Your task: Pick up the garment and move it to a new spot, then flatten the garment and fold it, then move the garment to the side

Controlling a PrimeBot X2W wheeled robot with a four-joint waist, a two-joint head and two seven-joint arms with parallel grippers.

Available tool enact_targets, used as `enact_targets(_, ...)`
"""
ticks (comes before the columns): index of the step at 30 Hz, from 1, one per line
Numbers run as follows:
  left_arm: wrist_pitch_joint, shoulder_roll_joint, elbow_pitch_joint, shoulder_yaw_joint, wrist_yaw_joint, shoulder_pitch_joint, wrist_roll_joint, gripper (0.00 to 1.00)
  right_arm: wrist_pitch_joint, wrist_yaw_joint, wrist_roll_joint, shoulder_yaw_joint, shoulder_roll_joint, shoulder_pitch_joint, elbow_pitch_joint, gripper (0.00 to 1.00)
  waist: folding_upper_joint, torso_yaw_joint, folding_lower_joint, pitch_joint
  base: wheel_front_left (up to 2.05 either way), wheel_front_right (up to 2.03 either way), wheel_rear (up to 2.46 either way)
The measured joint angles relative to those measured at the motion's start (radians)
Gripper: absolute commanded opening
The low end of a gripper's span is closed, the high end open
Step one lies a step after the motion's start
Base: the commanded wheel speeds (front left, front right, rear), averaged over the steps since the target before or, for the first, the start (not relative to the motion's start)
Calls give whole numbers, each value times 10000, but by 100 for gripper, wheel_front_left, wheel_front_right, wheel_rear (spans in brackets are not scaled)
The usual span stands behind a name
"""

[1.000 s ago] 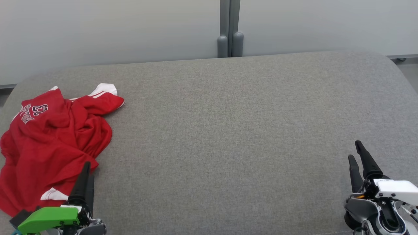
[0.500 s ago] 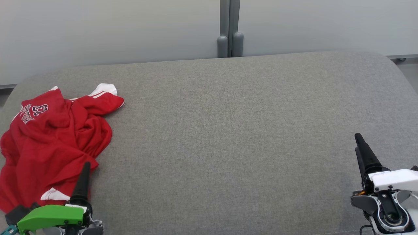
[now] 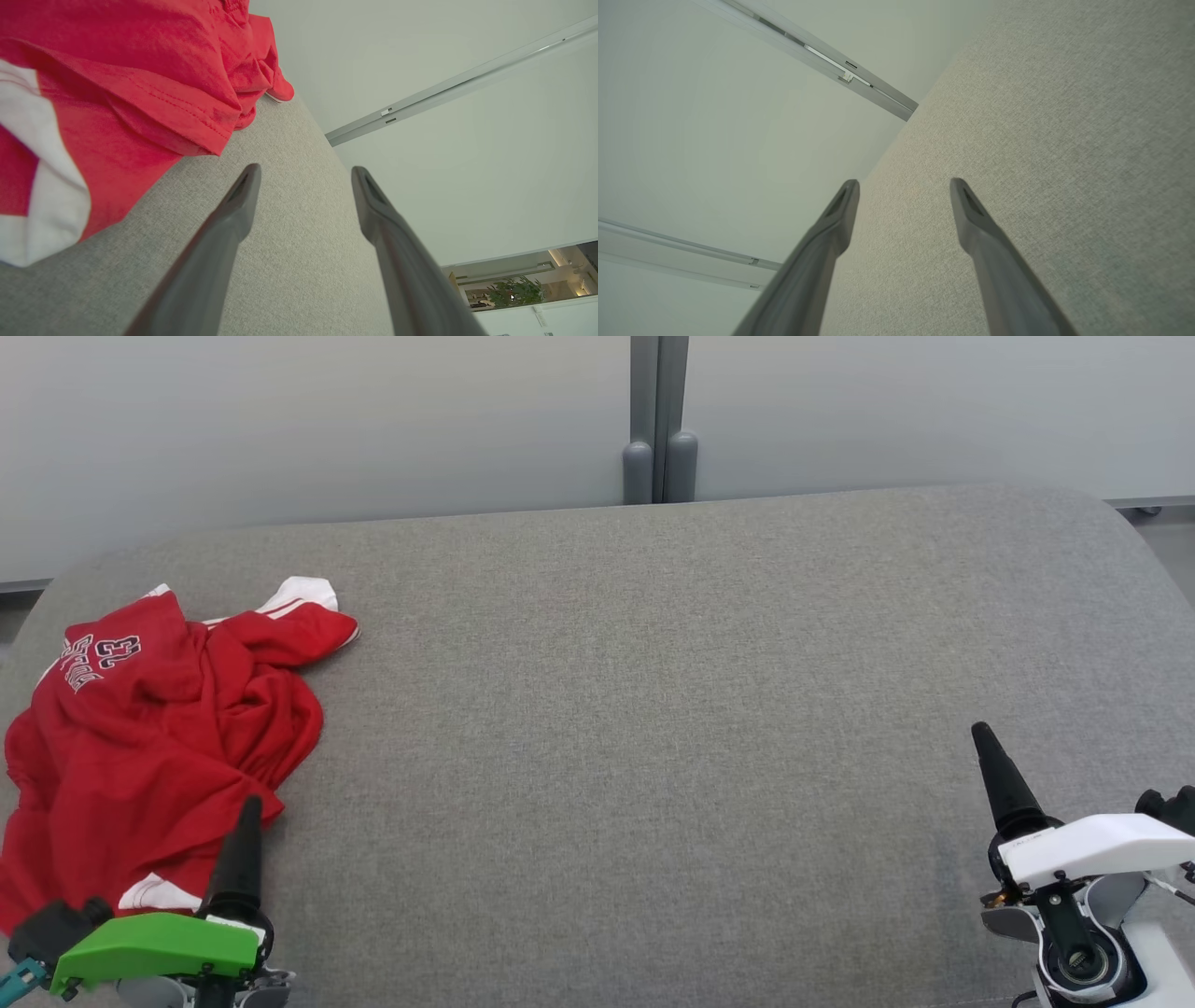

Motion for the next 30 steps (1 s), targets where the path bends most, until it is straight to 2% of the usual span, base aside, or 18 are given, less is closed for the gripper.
enact_targets(30, -949, 42, -387, -104, 86, 216, 3990, 100, -961, -702, -4393, 1175, -403, 385, -167, 100, 0, -75, 0, -132, 0, 0, 0)
